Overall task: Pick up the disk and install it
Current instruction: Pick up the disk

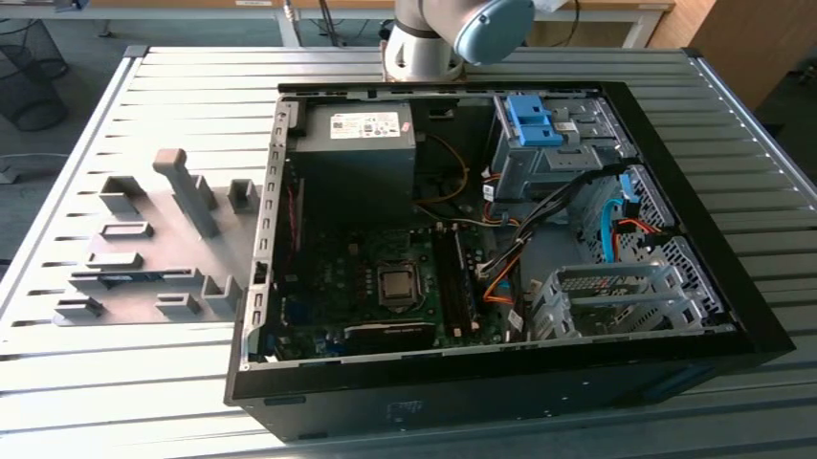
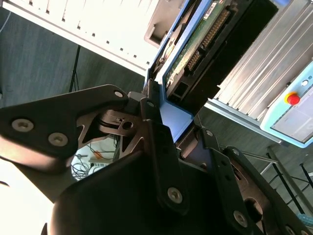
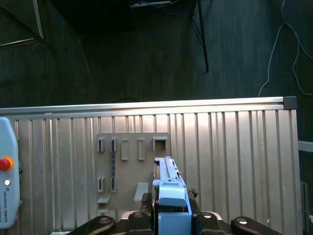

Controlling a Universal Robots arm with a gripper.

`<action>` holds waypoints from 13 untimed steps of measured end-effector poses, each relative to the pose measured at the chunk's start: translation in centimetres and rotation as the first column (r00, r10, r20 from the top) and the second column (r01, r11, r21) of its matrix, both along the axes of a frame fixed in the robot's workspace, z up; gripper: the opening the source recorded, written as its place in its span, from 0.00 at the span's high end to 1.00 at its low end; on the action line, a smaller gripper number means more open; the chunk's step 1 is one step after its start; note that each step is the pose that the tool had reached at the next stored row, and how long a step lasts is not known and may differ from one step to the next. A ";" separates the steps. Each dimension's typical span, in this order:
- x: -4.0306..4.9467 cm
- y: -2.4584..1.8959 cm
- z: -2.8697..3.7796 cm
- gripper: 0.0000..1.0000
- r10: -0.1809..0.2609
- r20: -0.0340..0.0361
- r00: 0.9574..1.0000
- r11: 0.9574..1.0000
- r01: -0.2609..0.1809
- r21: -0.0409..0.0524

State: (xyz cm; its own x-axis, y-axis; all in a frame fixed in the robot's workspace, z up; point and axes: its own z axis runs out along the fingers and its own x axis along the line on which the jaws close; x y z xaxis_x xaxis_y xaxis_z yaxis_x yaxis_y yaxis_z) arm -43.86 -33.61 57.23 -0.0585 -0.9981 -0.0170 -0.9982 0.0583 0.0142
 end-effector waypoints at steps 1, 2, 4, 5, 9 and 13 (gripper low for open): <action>0.00 -0.14 0.00 0.64 0.000 0.000 1.000 1.000 0.000 0.000; 0.00 -0.28 0.00 0.64 0.000 0.000 1.000 1.000 0.000 0.000; 0.00 -0.44 0.00 0.64 0.000 0.000 1.000 1.000 0.000 0.000; 0.01 -0.47 0.01 0.64 0.000 0.000 1.000 1.000 0.000 0.000; 0.24 -0.49 0.00 0.64 0.000 0.000 1.000 1.000 0.000 0.000; 0.55 -0.49 0.00 0.64 0.000 0.000 1.000 1.000 0.000 0.000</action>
